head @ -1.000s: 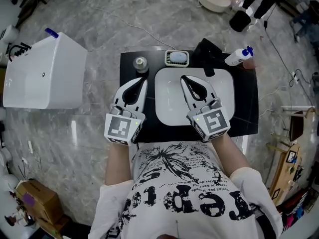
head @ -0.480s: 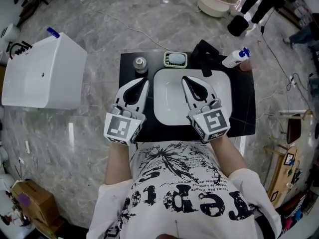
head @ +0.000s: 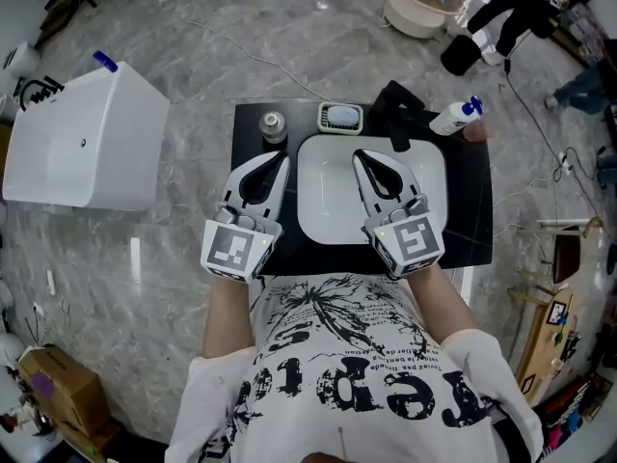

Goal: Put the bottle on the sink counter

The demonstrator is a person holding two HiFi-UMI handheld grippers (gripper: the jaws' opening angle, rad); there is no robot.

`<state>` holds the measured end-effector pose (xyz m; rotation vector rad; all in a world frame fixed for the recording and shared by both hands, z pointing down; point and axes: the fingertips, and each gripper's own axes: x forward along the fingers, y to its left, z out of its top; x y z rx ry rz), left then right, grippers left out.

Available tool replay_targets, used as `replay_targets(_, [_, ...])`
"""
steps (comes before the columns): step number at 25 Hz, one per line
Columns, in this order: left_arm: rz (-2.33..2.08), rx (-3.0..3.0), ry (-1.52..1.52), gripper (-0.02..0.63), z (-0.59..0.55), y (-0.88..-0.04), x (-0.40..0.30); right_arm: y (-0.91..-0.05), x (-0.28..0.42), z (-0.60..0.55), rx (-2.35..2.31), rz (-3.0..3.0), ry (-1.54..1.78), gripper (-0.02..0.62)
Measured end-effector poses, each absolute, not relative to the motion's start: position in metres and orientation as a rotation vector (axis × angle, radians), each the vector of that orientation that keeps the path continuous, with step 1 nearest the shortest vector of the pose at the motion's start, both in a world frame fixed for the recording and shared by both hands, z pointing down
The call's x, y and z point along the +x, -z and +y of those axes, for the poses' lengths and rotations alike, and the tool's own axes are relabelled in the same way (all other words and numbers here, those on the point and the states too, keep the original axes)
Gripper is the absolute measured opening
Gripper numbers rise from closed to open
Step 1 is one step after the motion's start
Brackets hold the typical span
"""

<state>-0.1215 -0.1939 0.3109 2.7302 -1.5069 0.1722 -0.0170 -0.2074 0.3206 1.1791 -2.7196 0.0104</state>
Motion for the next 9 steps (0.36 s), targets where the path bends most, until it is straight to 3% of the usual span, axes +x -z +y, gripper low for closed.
replay_targets(9, [-1.541, 2.69, -0.196, 0.015, -0.2, -0.323, -0.128, -0.333, -0.012, -0.216, 1.23, -2.694, -0.078, 0.012])
